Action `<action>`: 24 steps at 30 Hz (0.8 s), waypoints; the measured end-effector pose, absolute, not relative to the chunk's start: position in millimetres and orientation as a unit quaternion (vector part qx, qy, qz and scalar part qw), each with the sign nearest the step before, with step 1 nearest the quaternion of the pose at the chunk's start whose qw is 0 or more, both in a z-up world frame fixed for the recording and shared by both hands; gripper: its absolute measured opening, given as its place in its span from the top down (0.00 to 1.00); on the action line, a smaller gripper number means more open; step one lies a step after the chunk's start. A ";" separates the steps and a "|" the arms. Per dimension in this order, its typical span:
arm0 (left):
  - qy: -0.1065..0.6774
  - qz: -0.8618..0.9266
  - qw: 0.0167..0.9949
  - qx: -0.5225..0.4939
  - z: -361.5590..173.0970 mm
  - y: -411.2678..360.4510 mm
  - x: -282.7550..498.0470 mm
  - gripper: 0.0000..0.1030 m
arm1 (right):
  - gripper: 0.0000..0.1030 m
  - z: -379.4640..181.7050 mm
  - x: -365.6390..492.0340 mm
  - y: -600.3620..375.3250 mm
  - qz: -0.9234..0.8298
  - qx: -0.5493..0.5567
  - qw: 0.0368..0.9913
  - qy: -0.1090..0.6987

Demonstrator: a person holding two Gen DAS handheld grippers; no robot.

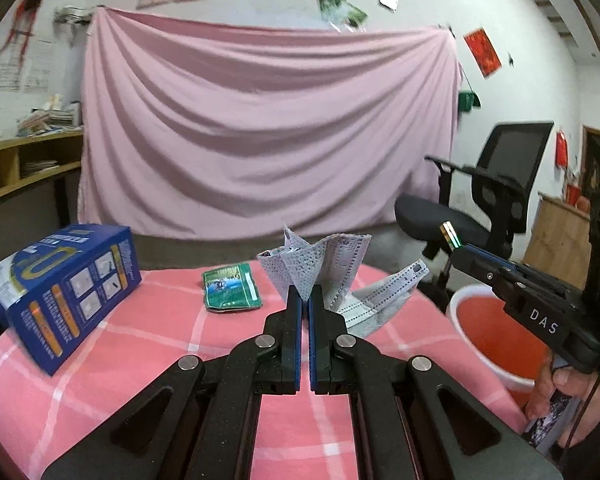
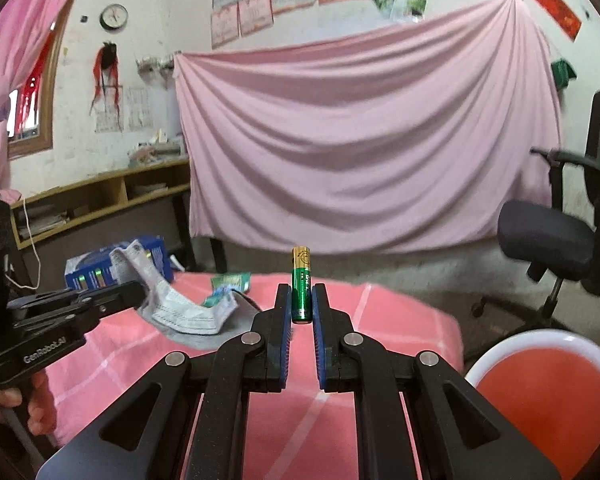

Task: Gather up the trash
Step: 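Carry both items over the bucket and open both tools to release them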

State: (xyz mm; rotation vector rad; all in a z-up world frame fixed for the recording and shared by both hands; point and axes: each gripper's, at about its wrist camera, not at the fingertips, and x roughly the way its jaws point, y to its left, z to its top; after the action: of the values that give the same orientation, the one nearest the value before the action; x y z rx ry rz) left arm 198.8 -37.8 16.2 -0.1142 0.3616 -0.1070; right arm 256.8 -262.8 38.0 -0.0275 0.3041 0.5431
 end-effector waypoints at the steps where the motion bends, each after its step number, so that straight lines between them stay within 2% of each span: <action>1: 0.172 -0.046 0.982 -0.058 17.1 -41.3 193.2 0.99 | 0.92 40.9 253.6 -266.2 0.263 -0.014 0.954 0.139; 8: 0.142 -0.022 0.987 -0.078 21.7 -55.8 170.2 0.99 | 0.92 56.3 243.7 -296.1 0.250 0.011 0.963 0.100; 24: 0.066 -0.110 0.991 -0.045 69.1 -155.0 195.1 0.99 | 0.92 77.0 227.6 -383.8 0.166 0.055 0.984 0.040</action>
State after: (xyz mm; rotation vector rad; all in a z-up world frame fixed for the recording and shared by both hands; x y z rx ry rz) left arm 195.1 -155.0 69.1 -0.0893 0.1332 -0.2204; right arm 227.6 -383.8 77.0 0.1116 0.0813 0.3335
